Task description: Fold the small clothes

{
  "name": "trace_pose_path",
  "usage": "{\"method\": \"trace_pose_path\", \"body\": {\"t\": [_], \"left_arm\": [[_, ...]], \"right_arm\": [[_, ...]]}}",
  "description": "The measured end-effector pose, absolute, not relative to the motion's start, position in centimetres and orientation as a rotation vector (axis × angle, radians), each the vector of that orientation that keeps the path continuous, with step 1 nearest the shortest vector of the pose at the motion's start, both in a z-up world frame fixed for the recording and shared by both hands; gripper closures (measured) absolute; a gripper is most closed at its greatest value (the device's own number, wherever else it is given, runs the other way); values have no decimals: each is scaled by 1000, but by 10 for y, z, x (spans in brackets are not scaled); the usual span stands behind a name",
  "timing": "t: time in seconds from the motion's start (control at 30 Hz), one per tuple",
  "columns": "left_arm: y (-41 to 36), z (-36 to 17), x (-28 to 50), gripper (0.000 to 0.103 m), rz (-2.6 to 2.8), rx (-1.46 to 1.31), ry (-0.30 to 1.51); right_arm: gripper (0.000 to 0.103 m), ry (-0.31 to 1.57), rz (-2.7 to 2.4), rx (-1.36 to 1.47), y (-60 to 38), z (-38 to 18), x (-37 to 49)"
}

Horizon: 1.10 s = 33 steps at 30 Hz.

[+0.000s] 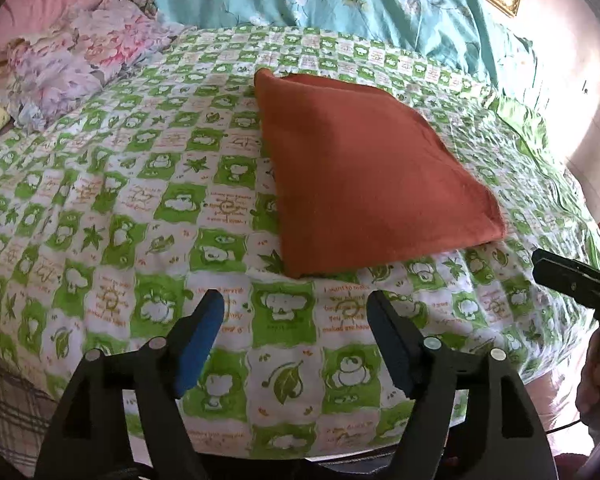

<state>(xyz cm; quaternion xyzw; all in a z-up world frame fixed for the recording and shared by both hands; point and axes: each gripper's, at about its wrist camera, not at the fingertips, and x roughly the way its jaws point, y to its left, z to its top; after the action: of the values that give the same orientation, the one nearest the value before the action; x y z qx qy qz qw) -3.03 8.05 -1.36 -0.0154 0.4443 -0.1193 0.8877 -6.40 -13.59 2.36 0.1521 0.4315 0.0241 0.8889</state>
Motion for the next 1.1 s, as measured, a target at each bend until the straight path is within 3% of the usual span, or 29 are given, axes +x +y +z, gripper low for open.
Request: {"method": "trace_pose_path", "body": {"t": [0.27, 1.1], "left_arm": [[78, -15, -43, 21, -254, -14, 927], [74, -1, -6, 18, -113, 93, 918]], "right_arm": [[23, 904, 63, 264, -120, 22, -72], [14, 921, 34, 227, -120, 23, -40]]}}
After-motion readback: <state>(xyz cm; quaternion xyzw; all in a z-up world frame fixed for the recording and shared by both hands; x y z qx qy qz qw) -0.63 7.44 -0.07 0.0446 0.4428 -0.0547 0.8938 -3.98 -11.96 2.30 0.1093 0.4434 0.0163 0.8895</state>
